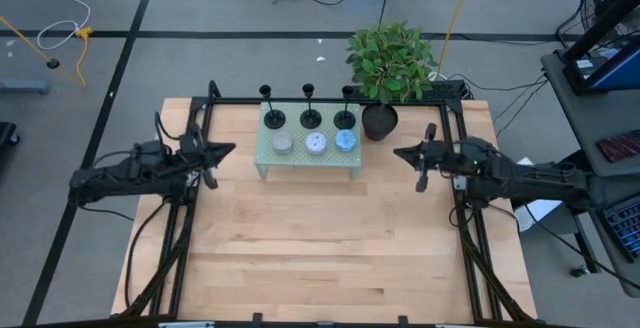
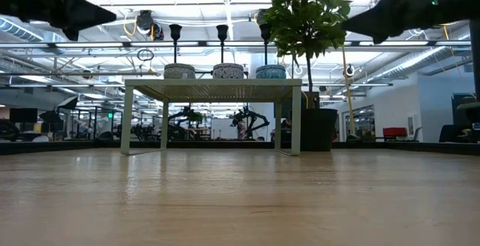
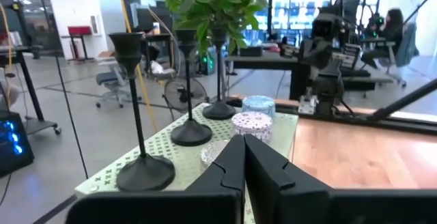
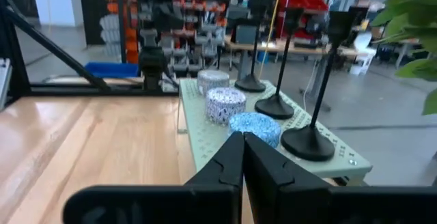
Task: Pick & Place candle stick holders
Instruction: Return to Home Position
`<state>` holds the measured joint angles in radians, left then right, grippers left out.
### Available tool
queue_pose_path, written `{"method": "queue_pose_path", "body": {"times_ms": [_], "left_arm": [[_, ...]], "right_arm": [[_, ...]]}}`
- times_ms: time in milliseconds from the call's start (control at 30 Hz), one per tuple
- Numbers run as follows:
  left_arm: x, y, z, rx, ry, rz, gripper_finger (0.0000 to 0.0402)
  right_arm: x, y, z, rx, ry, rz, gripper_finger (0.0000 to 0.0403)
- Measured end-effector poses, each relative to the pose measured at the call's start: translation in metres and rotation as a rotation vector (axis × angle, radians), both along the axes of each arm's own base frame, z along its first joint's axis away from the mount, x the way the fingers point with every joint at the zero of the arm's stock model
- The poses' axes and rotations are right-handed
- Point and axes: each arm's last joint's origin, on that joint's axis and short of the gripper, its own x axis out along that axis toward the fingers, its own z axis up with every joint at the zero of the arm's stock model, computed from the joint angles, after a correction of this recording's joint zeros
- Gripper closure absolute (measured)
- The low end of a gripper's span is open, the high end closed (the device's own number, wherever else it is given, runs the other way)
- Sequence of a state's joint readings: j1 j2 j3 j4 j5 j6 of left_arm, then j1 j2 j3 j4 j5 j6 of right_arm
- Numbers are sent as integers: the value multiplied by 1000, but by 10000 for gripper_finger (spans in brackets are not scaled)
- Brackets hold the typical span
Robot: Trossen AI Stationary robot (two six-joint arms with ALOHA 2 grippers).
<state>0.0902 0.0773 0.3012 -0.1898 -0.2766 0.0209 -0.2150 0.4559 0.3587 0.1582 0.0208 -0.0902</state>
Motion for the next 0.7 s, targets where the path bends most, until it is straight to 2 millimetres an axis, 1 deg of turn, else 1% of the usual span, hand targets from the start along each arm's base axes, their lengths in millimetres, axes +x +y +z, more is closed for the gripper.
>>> {"method": "queue_pose_path", "body": {"times_ms": [67, 167, 300, 467, 567, 700], "left_arm": [[2, 0, -7, 3, -27, 2, 397], [5, 1, -17, 13, -55, 3, 388], [8, 1, -29, 32, -51, 8, 384], [13, 2, -43, 51, -68, 17, 398], [16, 2, -51, 55, -94, 18, 389], [18, 2, -60, 53, -84, 17, 386]], "right_arm": [[-5, 1, -6, -4, -24, 0, 402], [-12, 3, -15, 10, -47, 0, 402], [-18, 4, -28, 13, -64, 0, 402], [-22, 5, -43, 33, -95, 1, 402], [-23, 5, -50, 32, -98, 2, 403], [-23, 5, -53, 31, -104, 3, 403]]}}
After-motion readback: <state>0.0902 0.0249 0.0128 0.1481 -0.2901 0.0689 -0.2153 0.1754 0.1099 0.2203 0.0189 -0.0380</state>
